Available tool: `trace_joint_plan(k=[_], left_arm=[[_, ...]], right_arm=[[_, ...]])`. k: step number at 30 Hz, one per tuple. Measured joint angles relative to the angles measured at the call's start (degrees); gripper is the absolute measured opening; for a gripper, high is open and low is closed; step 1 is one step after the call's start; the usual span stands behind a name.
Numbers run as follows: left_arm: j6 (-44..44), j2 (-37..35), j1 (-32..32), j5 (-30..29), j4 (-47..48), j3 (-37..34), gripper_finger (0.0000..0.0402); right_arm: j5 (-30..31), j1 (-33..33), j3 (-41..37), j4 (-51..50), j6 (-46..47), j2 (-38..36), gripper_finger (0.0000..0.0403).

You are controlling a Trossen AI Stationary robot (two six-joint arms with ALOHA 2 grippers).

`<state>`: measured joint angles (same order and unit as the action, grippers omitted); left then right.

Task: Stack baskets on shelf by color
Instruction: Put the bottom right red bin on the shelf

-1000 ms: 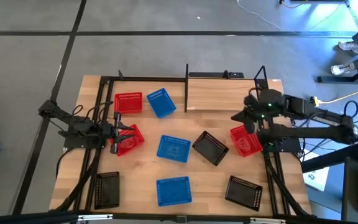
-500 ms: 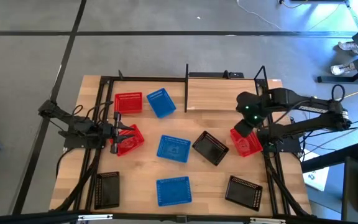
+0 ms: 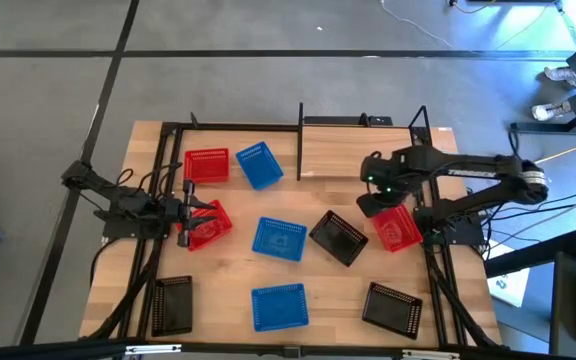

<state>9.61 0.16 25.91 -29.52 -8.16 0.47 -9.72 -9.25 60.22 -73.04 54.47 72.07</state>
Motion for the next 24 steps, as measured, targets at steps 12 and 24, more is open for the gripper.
trace_joint_plan(k=[12,24], left_arm=[[0.0,0.0,0.0,0.0,0.0,0.0,0.0103],[0.0,0.0,0.0,0.0,0.0,0.0,0.0103]], right_arm=[[-1.9,-0.4,-9.8,8.1,2.3,4.7,0.0100],[-0.7,-0.4,-15.8,16.5,3.7,5.1,0.0100]])
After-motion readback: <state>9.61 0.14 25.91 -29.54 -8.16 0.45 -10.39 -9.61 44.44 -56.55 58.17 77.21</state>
